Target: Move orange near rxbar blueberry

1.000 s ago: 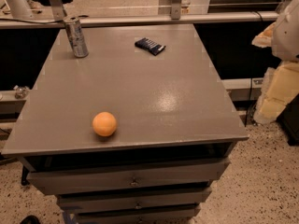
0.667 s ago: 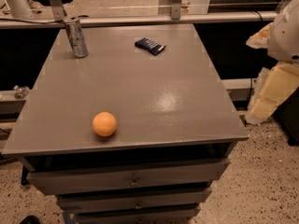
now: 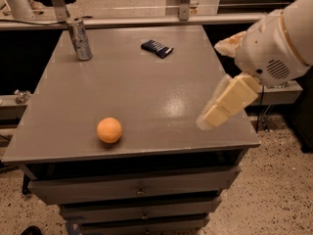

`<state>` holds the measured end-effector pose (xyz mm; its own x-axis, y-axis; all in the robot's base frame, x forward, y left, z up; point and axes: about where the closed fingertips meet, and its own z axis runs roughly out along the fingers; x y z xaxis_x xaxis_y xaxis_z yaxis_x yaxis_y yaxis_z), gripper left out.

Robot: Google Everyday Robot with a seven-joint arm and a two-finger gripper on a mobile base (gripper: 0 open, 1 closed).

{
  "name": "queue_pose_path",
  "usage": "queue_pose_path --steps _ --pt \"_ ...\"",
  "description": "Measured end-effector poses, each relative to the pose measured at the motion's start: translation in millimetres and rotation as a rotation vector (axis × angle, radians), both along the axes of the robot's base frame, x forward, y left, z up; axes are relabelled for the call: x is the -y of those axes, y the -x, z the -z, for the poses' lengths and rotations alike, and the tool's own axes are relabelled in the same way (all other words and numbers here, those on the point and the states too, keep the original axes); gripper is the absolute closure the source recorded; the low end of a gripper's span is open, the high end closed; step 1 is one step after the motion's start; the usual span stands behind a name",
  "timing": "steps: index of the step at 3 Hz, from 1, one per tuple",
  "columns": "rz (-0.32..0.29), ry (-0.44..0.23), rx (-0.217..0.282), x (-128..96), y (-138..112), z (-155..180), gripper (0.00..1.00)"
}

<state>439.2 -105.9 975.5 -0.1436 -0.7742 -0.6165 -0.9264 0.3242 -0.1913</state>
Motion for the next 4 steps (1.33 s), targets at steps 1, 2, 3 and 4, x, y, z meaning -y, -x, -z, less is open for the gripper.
queue_pose_path --steps 1,2,3,4 --pt "-0.016 -0.176 0.028 -46 -2 -3 0.00" --pt "-0.041 -0.288 0.036 -91 3 -7 0.00" --pt "-0.045 -0.308 0.038 -99 4 -11 0.00" --pt "-0.045 -0.306 0.038 -98 5 -11 0.00"
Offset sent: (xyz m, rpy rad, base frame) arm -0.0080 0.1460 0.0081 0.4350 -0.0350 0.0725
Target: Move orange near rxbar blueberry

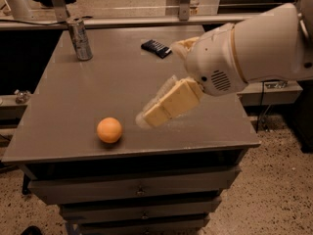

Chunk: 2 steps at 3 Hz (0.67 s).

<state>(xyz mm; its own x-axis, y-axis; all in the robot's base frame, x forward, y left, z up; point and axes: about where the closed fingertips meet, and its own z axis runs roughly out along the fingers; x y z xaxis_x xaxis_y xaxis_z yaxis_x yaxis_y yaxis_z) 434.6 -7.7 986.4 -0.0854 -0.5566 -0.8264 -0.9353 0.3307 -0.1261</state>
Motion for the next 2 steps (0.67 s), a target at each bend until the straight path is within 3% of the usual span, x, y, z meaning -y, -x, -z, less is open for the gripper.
queue_pose_path --steps 1,2 --pt "-0.015 0.010 0.003 2 2 32 0.00" --pt "-0.048 0.018 0.003 -1 1 85 0.00"
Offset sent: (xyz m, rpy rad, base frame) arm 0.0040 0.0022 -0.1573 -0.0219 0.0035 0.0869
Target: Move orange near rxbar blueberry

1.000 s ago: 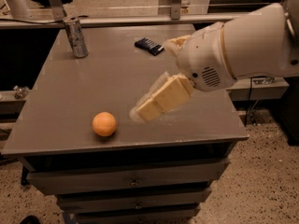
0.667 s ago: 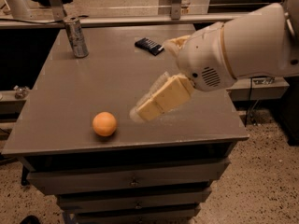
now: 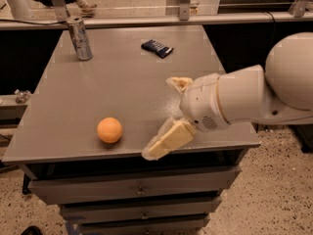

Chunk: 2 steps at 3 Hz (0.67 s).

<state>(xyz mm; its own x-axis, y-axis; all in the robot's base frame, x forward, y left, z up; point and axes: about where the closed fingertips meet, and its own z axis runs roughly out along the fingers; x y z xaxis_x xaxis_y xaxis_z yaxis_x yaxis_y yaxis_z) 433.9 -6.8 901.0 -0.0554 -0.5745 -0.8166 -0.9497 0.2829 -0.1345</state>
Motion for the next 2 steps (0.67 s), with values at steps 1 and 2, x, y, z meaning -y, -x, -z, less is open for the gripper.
queue_pose_path --steps 1,2 --pt "-0.009 0.003 0.002 -5 -6 36 0.00" --pt "-0.002 -0.018 0.007 -17 -16 54 0.00"
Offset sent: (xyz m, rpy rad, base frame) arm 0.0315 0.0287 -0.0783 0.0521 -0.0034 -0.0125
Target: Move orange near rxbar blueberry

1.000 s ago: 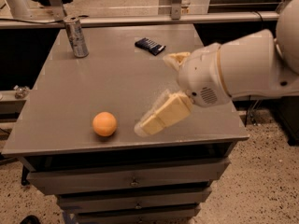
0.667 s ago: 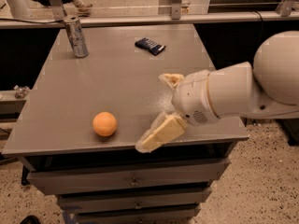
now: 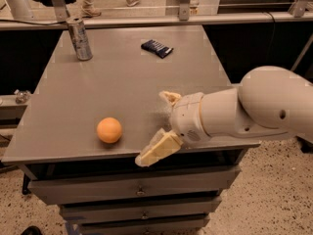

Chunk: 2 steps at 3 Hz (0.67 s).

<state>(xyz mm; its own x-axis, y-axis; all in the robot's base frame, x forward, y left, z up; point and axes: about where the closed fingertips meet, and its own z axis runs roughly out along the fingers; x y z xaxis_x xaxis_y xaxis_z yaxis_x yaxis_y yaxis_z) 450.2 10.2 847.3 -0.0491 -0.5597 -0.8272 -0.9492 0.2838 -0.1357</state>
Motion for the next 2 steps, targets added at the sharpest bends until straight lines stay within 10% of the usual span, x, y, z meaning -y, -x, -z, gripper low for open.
queue_pose_path --steps 2 --pt "0.014 -0.072 -0.038 -38 -5 22 0.00"
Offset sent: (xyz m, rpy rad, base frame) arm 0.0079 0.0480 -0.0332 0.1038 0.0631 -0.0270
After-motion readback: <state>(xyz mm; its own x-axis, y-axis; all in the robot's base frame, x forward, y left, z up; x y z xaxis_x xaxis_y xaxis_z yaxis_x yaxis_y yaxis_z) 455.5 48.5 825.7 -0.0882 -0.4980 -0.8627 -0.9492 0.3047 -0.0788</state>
